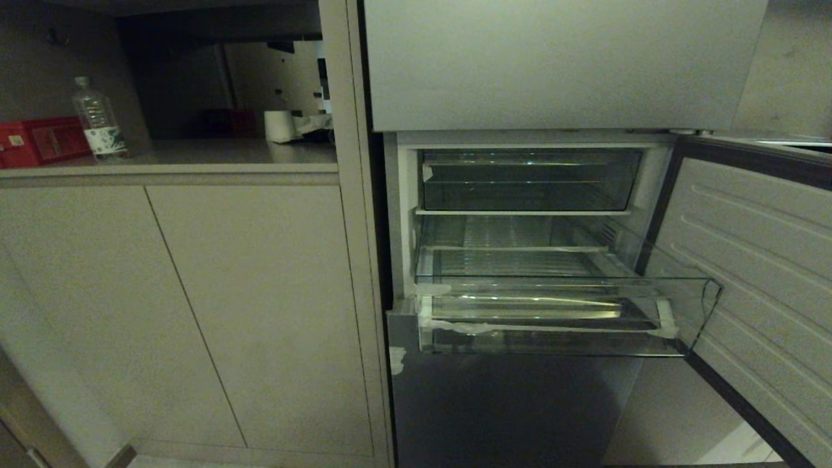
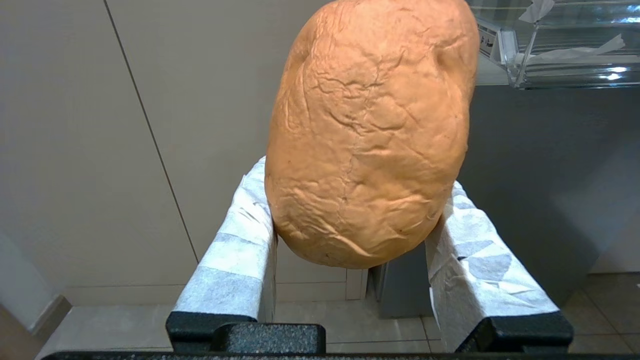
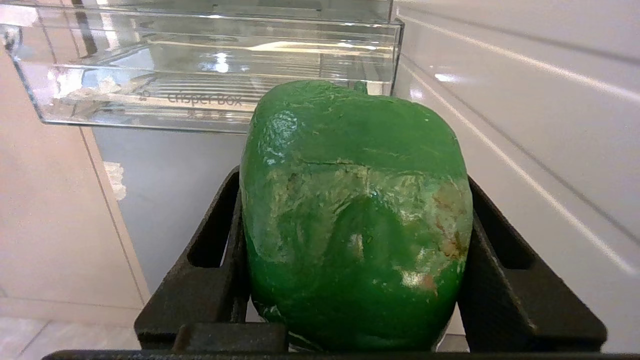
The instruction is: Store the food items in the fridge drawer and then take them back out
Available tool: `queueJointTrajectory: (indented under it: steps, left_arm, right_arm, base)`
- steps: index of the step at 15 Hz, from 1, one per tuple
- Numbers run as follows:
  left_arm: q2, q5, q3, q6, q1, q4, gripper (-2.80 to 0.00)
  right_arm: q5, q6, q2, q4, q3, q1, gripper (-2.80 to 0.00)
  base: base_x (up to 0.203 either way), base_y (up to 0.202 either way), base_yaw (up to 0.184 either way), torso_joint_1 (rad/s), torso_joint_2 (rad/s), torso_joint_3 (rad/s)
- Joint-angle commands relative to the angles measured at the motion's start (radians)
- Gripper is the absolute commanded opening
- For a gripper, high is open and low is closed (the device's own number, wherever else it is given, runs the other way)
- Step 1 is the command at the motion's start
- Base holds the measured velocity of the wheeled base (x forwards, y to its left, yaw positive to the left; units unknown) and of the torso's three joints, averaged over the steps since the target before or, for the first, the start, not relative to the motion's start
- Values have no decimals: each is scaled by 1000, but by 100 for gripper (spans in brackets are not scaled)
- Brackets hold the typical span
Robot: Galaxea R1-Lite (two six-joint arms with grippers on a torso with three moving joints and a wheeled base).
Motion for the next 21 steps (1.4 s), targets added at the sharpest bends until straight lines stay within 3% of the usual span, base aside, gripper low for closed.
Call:
queueJointTrajectory:
  steps: [1,5,8,11,13,17,21]
  left_arm:
    - [0,-1,0,0,0,0,-280]
    - [2,-13,-36,27,0,-4,-280]
    - [125,-134,-220,-4,-3,1,-280]
    - [429,-246,-363,-85,-40,-10,-280]
    - [679,-282,-429,-135,-63,-55,-280]
    - [1257,-305,-558,-182,-81,-344,-280]
    - [1704,-284,-825,-182,-101,-571,-280]
  right_arm:
    - [0,-1,1,0,31,0,-280]
    - [0,5,1,0,31,0,-280]
    - [0,-4,1,-2,31,0,-280]
    - [0,1,1,-2,31,0,-280]
    - [-1,7,1,-2,31,0,-280]
    - [-1,9,1,-2,31,0,-280]
    - [-1,10,1,-2,31,0,-280]
  base:
    - [0,0,0,0,0,0]
    - [0,0,0,0,0,0]
    - [0,0,0,0,0,0]
    - [0,0,0,0,0,0]
    - [0,0,0,0,0,0]
    - [0,0,0,0,0,0]
    - [0,0,0,0,0,0]
